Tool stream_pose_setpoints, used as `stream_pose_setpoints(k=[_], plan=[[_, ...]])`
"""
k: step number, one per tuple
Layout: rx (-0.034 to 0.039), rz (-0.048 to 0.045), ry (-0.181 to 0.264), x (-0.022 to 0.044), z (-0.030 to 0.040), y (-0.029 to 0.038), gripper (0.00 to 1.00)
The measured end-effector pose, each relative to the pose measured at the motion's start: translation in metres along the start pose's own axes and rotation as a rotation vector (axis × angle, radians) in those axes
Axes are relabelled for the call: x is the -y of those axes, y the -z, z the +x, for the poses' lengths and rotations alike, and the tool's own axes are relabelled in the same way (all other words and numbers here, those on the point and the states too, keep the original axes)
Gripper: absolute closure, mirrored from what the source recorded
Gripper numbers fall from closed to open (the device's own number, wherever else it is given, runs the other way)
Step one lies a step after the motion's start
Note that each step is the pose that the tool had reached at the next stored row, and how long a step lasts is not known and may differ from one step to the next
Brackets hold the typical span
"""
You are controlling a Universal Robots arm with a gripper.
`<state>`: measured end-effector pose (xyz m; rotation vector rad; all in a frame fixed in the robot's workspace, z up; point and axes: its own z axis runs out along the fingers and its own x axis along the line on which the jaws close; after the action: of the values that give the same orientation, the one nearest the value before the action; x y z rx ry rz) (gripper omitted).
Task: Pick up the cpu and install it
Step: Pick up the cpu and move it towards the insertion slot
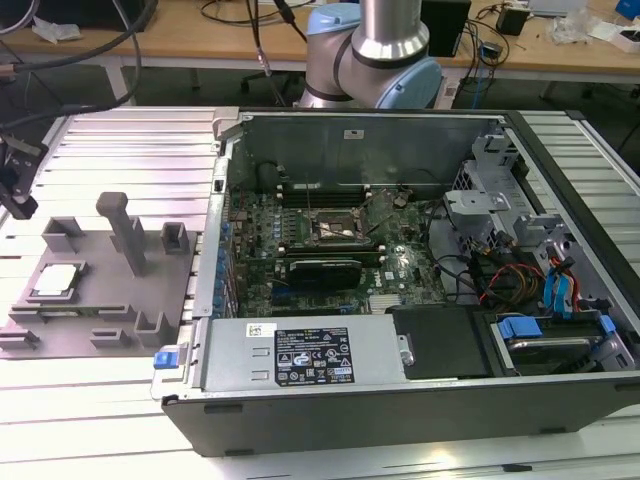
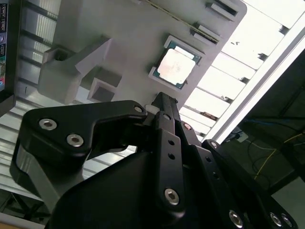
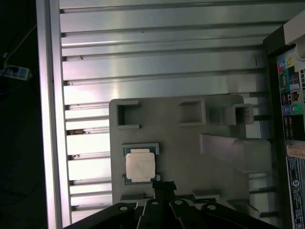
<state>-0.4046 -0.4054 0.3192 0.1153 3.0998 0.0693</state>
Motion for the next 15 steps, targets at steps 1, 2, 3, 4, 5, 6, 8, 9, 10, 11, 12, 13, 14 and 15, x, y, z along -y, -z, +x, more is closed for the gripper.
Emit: stream_pose_setpoints(k=[1, 2, 3, 4, 5, 6, 8, 9, 10, 11, 12, 13, 14, 15], plan=[[-0.0001, 0.0, 0.0, 0.0007, 0.0007, -0.0026, 0.89], [0.0, 0.0, 0.0, 0.0016, 0.0011, -0.0056, 0.89], [0.0, 0.0, 0.0, 0.0025, 0.0015, -0.0086, 0.89], [-0.0001, 0.0001, 0.0, 0.0035, 0.002, -0.0109, 0.89], [0.0, -0.0001, 0.0, 0.0054, 0.0031, -0.0149, 0.89], [0.0002, -0.0001, 0.0, 0.006, 0.0036, -0.0168, 0.89], [0.0001, -0.0001, 0.0, 0.0073, 0.0046, -0.0212, 0.89], [-0.0002, 0.0001, 0.0, 0.008, 0.0049, -0.0223, 0.89], [-0.0001, 0.0, 0.0, 0.0084, 0.0053, -0.0234, 0.89], [0.0001, -0.0001, 0.0, 0.0088, 0.0058, -0.0256, 0.89], [0.0, 0.0, 0.0, 0.0091, 0.0063, -0.0268, 0.89], [-0.0001, 0.0001, 0.0, 0.0094, 0.0071, -0.028, 0.89], [0.0, 0.0, 0.0, 0.0096, 0.0079, -0.03, 0.89], [0.0001, -0.0001, 0.0, 0.0097, 0.0086, -0.0316, 0.89]])
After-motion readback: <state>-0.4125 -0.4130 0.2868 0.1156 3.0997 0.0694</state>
